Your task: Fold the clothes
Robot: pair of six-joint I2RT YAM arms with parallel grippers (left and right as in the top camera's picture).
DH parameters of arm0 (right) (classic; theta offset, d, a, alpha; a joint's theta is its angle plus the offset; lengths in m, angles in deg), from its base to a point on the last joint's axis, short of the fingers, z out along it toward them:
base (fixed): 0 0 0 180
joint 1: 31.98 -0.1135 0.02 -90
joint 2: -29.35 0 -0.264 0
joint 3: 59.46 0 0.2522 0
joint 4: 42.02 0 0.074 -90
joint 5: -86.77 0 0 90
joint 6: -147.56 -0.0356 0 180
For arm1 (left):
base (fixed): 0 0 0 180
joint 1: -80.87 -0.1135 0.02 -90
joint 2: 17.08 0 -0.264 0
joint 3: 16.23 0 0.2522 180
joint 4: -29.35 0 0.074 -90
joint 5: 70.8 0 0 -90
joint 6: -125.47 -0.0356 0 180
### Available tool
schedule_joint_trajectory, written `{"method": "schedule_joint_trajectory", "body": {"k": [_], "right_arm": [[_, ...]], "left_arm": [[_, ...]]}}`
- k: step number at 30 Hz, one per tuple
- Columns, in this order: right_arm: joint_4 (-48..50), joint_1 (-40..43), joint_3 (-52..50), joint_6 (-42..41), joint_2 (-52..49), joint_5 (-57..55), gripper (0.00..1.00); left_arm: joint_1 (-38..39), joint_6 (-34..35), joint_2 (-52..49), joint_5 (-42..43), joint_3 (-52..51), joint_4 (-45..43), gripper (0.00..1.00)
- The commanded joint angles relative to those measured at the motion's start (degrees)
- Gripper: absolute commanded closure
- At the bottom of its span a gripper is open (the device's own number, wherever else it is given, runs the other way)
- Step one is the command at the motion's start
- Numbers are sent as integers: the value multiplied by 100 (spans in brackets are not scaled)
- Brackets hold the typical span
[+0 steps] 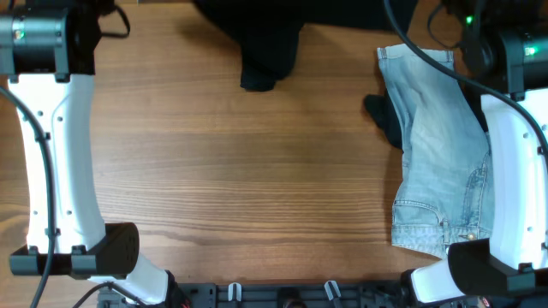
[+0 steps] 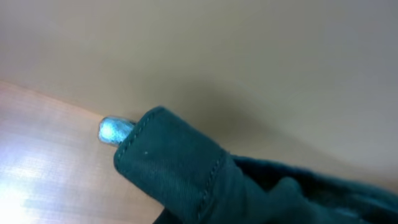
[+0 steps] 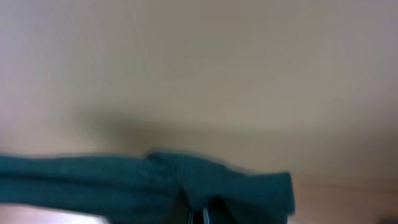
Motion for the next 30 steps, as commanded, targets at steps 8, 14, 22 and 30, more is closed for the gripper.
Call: {"method": "schedule_joint_trajectory", "body": {"k": [8, 14, 22, 30], "right_arm": [[-2271, 323, -57, -728, 116, -2210, 96], [-1071, 323, -57, -601, 1703, -1899, 96], [-457, 323, -57, 146, 1947, -1320, 96], [1897, 323, -57, 120, -730, -723, 96]], "left_arm": [[-317, 92, 138, -1272, -308, 2170, 96], [-317, 98, 1676, -1054, -308, 1711, 96], [-317, 94, 2308, -708, -308, 1325, 96], [-326, -358, -422, -603, -308, -927, 96]]}}
